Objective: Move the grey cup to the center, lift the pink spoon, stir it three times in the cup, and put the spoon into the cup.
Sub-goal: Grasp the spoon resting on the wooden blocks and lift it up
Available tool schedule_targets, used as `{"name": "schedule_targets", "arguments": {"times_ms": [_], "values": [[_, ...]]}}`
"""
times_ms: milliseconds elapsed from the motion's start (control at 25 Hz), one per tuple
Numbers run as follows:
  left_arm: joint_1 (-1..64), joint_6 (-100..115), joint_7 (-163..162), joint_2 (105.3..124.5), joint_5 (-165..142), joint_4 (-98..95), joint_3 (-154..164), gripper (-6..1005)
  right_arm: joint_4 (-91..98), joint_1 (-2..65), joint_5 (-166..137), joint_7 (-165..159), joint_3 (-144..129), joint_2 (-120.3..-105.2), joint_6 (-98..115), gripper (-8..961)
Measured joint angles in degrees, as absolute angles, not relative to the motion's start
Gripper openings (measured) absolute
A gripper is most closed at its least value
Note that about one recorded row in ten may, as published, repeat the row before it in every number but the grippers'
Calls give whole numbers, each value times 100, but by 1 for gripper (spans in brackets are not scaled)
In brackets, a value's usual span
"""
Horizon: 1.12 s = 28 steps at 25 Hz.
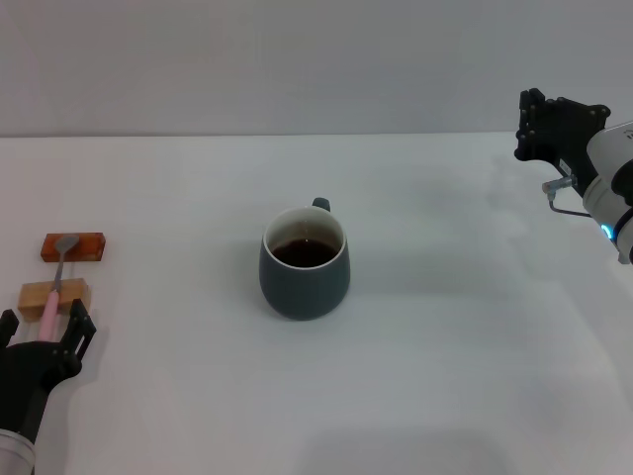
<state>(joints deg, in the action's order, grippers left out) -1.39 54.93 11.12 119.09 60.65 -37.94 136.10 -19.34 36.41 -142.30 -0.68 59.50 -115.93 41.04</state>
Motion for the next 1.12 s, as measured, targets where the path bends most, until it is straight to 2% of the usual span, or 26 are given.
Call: {"name": "schedule_targets", "arguments": {"times_ms": [1120], "values": [[18, 5381, 1080, 11909, 6064, -3735, 13621, 673, -1943, 3683, -14229, -61, 5950, -11575, 4042, 33]]}}
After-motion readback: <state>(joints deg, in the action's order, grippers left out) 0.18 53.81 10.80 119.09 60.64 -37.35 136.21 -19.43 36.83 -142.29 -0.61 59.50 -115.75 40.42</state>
